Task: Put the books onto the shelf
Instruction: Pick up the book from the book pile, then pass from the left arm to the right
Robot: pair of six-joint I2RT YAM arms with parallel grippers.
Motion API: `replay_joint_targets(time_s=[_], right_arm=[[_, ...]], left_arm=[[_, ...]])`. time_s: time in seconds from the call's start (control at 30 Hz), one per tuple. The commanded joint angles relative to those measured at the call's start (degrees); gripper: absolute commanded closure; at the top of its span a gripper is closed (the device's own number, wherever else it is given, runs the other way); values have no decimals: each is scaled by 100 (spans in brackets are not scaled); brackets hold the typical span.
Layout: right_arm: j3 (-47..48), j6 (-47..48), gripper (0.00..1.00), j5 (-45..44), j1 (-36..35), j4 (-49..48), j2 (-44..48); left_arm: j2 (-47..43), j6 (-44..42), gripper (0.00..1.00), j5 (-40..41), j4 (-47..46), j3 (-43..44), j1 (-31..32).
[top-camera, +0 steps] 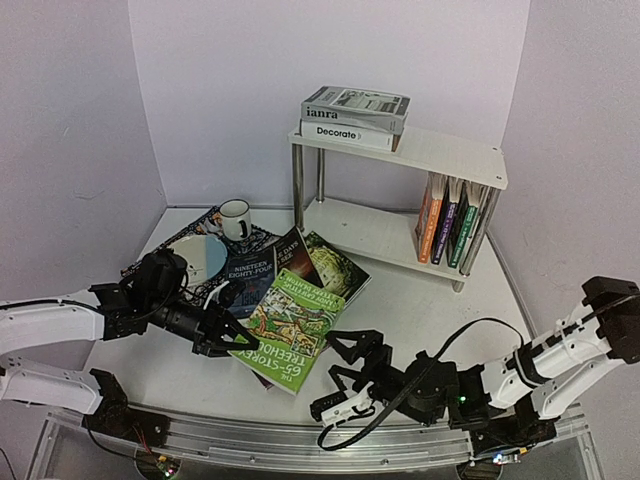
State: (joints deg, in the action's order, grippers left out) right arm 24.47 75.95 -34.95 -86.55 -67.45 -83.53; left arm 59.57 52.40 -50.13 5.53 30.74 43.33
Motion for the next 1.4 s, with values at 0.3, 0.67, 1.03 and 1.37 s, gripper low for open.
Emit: replay_joint_targets(time_s=[0.3,0.67,1.03,1.37], right_arm=[[475,1891,18,316,31,-1553,-650],[485,2149,25,566,350,-1850,-623],[392,2441,52,753,385,-2439,-770],[494,1957,92,778,385,-2473,-622]], left_arm=[[-563,-91,100,-895,-802,213,18],[-600,-218,100,-923,-807,103,497],[-616,-313,100,-926,-765,-13,562],[-619,-414,58,-727,-588,36,555]])
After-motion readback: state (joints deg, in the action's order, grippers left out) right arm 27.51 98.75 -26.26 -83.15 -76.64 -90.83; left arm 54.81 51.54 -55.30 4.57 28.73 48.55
